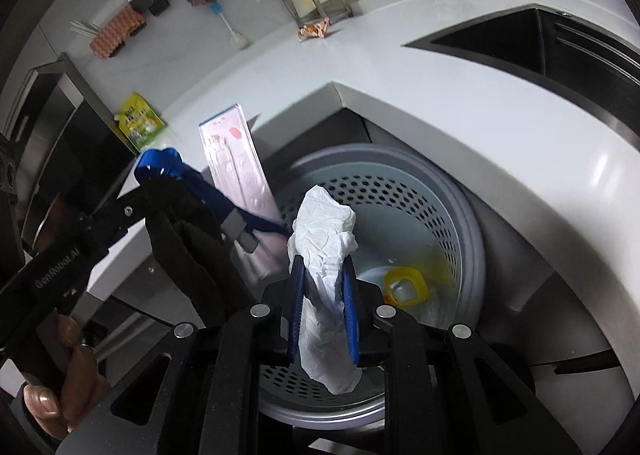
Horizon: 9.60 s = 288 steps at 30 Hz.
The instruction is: Collect trash
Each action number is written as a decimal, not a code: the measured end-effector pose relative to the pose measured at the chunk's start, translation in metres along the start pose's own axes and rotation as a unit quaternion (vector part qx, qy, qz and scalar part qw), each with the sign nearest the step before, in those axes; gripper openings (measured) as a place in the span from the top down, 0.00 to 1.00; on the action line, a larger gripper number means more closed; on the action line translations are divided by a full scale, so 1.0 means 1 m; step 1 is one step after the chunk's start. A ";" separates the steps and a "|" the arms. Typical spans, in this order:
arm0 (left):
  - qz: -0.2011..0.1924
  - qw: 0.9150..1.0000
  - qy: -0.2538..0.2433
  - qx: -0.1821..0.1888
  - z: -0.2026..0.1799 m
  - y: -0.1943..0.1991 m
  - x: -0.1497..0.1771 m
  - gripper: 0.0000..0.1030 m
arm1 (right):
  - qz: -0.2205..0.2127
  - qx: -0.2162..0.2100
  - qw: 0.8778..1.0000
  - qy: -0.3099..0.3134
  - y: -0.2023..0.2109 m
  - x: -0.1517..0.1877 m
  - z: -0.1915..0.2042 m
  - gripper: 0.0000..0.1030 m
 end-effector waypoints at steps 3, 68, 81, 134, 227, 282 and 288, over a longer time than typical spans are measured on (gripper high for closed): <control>0.013 1.000 0.010 -0.003 0.007 -0.008 0.008 0.92 | 0.007 0.002 1.000 0.001 -0.004 0.002 -0.001 0.81; -0.043 0.996 0.031 -0.078 0.084 -0.009 -0.075 0.06 | -0.001 0.016 0.997 0.070 -0.024 -0.067 0.028 0.40; -0.048 0.995 0.023 -0.089 0.128 -0.058 -0.155 0.06 | -0.007 0.019 0.995 0.097 -0.060 -0.170 0.026 0.40; -0.002 0.997 0.031 -0.067 0.201 -0.231 -0.261 0.06 | 0.057 0.007 0.979 0.197 -0.280 -0.380 0.034 0.86; 0.010 0.981 -0.166 0.102 -0.019 0.002 -0.007 0.78 | 0.144 -0.109 0.958 0.221 0.014 -0.049 0.034 0.87; 0.016 0.995 -0.002 -0.093 0.023 0.048 0.008 0.06 | -0.058 0.090 0.994 0.018 0.056 -0.021 0.009 0.31; 0.020 0.994 0.006 -0.105 0.027 0.049 0.009 0.06 | -0.059 0.093 0.994 0.006 0.057 -0.021 0.005 0.30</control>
Point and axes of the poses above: each gripper's, at about its wrist camera, not at the fingertips, and y roughly against the way its jaws point, z to its left, x to its underside, the point moved 7 cm from there along -y, roughly the way its jaws point
